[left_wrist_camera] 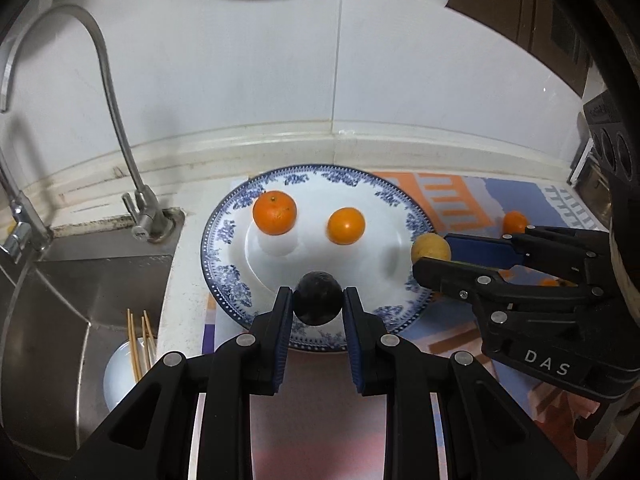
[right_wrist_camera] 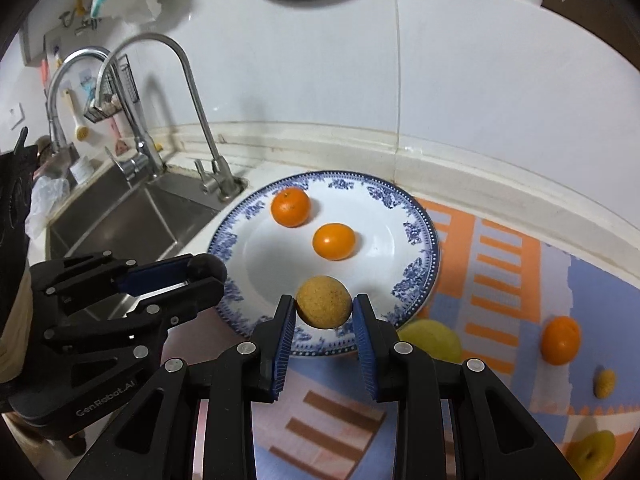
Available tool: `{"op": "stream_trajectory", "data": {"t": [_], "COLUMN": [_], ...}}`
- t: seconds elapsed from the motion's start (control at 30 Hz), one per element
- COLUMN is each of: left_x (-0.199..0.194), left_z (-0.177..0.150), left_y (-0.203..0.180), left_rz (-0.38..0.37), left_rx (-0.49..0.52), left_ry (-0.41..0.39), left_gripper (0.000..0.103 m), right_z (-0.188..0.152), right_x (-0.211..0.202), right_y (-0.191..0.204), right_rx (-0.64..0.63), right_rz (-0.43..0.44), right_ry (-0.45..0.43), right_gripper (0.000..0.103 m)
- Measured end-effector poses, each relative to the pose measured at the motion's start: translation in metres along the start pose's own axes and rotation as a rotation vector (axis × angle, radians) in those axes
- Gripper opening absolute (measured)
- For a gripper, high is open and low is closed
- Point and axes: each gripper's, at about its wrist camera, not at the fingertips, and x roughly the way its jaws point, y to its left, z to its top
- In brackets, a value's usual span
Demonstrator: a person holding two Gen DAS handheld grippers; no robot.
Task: Organize fruits
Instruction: 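Carry the plum and brown fruit onto the plate and open both tools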
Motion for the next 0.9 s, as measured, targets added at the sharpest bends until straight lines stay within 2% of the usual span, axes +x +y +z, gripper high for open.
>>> {"op": "stream_trajectory", "data": {"t": [0.23,0.43,0.5,0.57,0.8,0.87,0.9], "left_x": [0.018,0.025,0.022,0.016,-0.02,-0.034,-0.039], "left_z": [0.002,0.002,0.001,0.001,-0.001,-0.001,-0.001], "left_y": [0.005,0.005,0.006,0.006,-0.002,-0.009,-0.012], "left_rz": [-0.005,0.001,0.012,0.028,0.066,0.066,0.067], "left_rx": [-0.002,0.004,-0.001,0.001,-0.003,-0.002,-0.001], "left_ry": [0.035,0.061,0.057,0.042,-0.01,-0.037,-0.049], "left_gripper": [0.025,0.027,0.036,0.038,0.05,0.055,0.056], "right_z": [0.003,0.002,0.002,0.003,-0.003,-0.006,-0.008], "right_x": [0.023,0.026,0.025,0.022,-0.012,-0.025,-0.033], "right_y": [-0.006,-0.008,-0.008,-0.009,-0.01,-0.01,-0.011], "right_rx": [0.011,0.027,0.026,0.029,0.026,0.026,0.028], "right_rz": [-0.002,0.009,0.006,0.001,-0.038,-0.052,-0.059], "right_ry": [0.042,0.053,0.049,0.043,-0.02,-0.04,-0.052], "right_gripper": [0.031,0.031,0.033,0.042,0.042,0.046,0.051]}}
